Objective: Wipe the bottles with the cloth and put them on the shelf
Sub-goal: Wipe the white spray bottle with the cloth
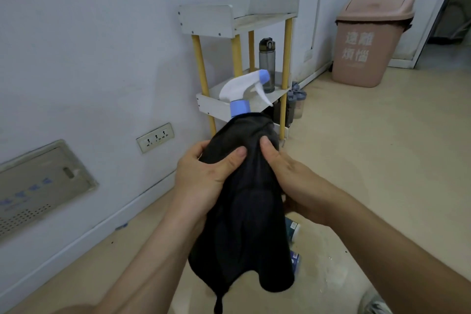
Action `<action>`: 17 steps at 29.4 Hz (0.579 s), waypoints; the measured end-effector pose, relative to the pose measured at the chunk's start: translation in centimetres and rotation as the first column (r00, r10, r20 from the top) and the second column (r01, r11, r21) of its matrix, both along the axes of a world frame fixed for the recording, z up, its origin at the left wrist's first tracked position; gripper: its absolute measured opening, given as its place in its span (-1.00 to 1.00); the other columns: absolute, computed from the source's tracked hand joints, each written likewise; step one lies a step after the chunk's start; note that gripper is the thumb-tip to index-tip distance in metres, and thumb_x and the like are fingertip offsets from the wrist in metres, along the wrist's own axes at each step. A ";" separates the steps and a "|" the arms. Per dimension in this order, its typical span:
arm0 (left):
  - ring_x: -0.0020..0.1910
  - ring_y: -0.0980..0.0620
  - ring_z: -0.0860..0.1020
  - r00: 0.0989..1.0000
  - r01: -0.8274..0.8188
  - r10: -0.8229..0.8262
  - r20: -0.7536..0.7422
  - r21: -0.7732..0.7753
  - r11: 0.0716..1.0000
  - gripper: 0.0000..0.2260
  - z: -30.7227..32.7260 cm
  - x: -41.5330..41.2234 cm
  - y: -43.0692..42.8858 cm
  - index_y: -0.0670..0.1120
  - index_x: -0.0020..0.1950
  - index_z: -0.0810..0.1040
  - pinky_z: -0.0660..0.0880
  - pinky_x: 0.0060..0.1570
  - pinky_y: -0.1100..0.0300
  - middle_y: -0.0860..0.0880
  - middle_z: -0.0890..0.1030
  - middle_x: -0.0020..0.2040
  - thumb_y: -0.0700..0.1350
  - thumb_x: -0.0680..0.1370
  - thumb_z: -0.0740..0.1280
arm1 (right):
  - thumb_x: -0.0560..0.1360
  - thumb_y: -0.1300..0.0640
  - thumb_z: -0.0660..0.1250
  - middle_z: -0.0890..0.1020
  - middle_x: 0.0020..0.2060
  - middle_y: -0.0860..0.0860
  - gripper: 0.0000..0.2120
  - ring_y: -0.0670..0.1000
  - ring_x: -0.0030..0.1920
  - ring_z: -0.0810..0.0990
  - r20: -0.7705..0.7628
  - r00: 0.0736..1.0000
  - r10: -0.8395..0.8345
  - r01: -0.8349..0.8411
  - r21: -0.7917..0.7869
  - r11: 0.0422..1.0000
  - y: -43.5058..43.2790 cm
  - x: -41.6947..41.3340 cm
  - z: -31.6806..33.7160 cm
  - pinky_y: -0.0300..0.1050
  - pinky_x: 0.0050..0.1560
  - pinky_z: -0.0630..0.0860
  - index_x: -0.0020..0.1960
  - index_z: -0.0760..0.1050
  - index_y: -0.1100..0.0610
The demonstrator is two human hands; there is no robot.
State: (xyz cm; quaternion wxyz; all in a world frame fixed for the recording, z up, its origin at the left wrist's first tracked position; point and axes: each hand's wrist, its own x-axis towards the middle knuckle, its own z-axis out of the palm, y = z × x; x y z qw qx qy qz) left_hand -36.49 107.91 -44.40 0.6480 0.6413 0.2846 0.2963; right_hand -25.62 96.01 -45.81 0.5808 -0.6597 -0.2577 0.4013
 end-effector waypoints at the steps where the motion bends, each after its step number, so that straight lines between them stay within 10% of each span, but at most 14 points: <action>1: -0.12 0.08 0.69 0.999 -0.039 0.039 0.033 -0.004 0.999 -0.64 -0.1 0.1 -0.2 -0.05 0.05 0.63 0.62 -0.15 0.20 0.05 0.72 -0.09 -0.02 0.31 0.58 | 0.43 -0.36 0.26 0.64 0.19 -0.12 -0.43 -0.03 0.11 0.67 -0.076 0.996 0.047 -0.046 0.010 0.999 0.0 -0.2 0.0 0.02 0.04 0.64 0.38 0.36 -0.21; 6: -0.01 -0.03 0.68 0.980 0.111 -0.066 0.189 -0.243 0.964 -0.75 0.8 -0.4 0.8 -0.17 0.13 0.62 0.62 -0.12 0.19 -0.09 0.71 0.00 -0.12 0.48 0.41 | 0.22 -0.04 0.58 0.64 0.20 0.08 -0.25 0.08 0.10 0.69 -0.181 0.975 -0.126 0.168 0.241 0.956 0.5 0.9 -0.4 0.05 0.13 0.62 0.35 0.41 0.04; 11: -0.25 0.17 0.62 0.983 0.174 -0.159 0.088 -0.204 0.964 -0.85 1.3 -0.6 1.2 -0.12 0.00 0.67 0.49 -0.35 0.33 0.03 0.69 -0.19 -0.11 0.54 0.33 | 0.31 -0.07 0.48 0.69 0.11 0.12 -0.39 0.12 0.12 0.68 -0.254 0.954 -0.158 0.226 0.265 0.937 0.3 2.0 -0.3 0.03 0.19 0.56 0.28 0.53 0.21; 17: -0.23 0.05 0.48 0.996 0.088 -0.076 0.054 -0.261 0.961 -0.81 1.6 -1.1 2.7 -0.06 -0.25 0.61 0.39 -0.16 0.13 0.01 0.55 -0.30 -0.13 0.54 0.29 | 0.35 -0.09 0.42 0.70 0.10 0.10 -0.46 0.06 0.09 0.69 -0.133 0.988 -0.081 0.108 0.218 0.970 -0.5 3.1 0.4 -0.13 0.04 0.59 0.23 0.56 0.20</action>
